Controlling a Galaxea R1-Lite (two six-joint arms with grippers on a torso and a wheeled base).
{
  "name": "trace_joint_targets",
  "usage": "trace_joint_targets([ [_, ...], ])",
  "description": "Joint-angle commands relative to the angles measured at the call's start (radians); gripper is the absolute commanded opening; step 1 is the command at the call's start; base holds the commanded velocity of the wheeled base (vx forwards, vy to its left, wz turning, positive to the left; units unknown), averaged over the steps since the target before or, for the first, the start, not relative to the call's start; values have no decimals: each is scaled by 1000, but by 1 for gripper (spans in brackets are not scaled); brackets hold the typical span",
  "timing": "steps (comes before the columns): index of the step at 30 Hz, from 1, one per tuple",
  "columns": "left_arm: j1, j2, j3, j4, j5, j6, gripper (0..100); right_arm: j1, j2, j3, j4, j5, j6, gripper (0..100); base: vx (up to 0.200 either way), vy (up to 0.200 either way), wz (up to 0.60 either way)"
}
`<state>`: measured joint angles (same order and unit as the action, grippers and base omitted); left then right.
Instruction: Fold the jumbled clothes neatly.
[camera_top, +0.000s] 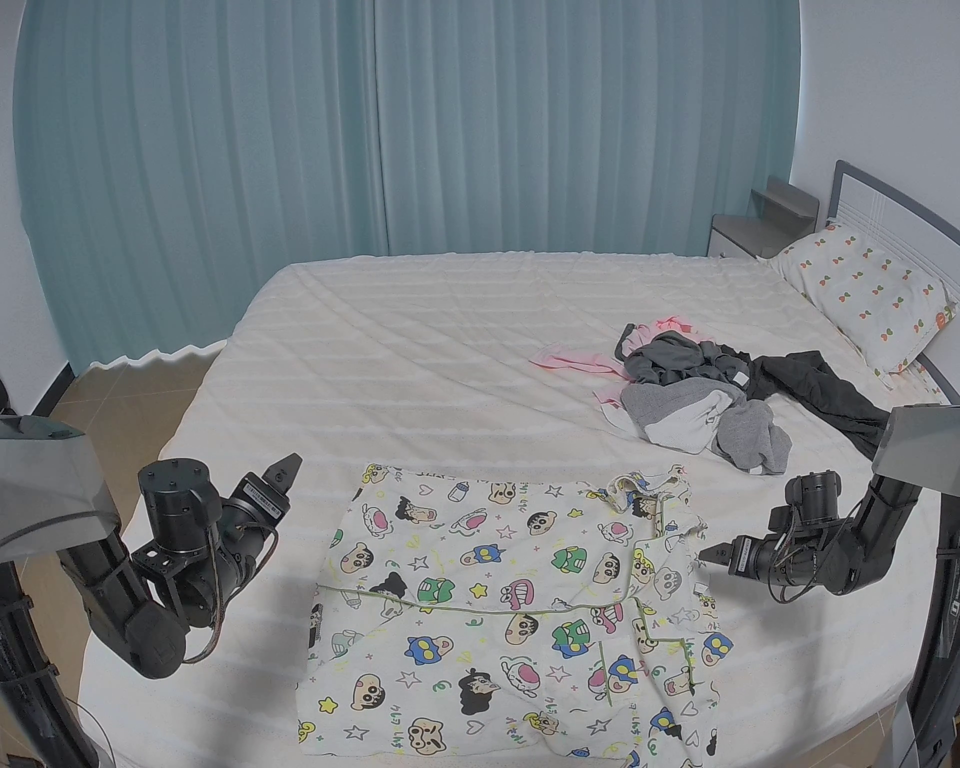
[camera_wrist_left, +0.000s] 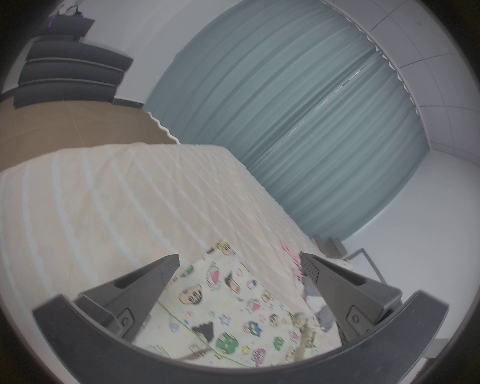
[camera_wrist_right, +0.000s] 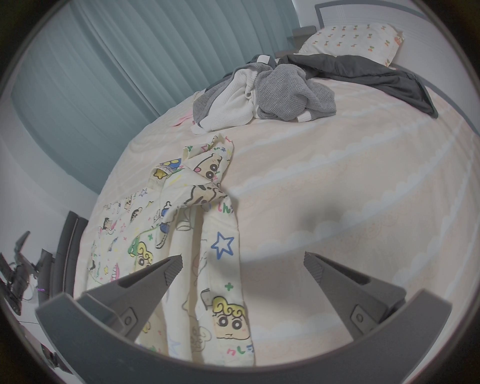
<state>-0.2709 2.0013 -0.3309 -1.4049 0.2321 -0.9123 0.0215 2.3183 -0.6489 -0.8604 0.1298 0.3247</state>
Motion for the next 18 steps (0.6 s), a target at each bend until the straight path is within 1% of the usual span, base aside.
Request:
trace_joint_targets([
  [1, -16, -32, 30, -11, -2, -2, 100, 37, 55, -47, 1, -44, -10, 100, 0, 0, 0],
  [3, -14, -32, 35, -11, -2, -3, 100, 58, 85, -71, 4, -82, -10, 100, 0, 0, 0],
  [4, -14, -32, 35, -11, -2, -3, 100, 58, 85, -71, 4, -82, -10, 100, 0, 0, 0],
  [5, -14, -32, 35, -11, -2, -3, 100, 75, 101, -94, 4, -113, -12, 100, 0, 0, 0],
  [6, -14, -32, 35, -11, -2, -2, 100, 81, 104, -100, 4, -124, -13, 100, 0, 0, 0],
  [12, -14, -32, 36, -11, 0, -2, 100, 114, 116, -127, 8, -136, -30, 100, 0, 0, 0],
  [14, -14, -32, 36, -11, 3, -2, 100, 132, 128, -153, 34, -159, -32, 100, 0, 0, 0],
  [18, -14, -32, 36, -11, 13, -2, 100, 140, 128, -164, 67, -164, -30, 100, 0, 0, 0],
])
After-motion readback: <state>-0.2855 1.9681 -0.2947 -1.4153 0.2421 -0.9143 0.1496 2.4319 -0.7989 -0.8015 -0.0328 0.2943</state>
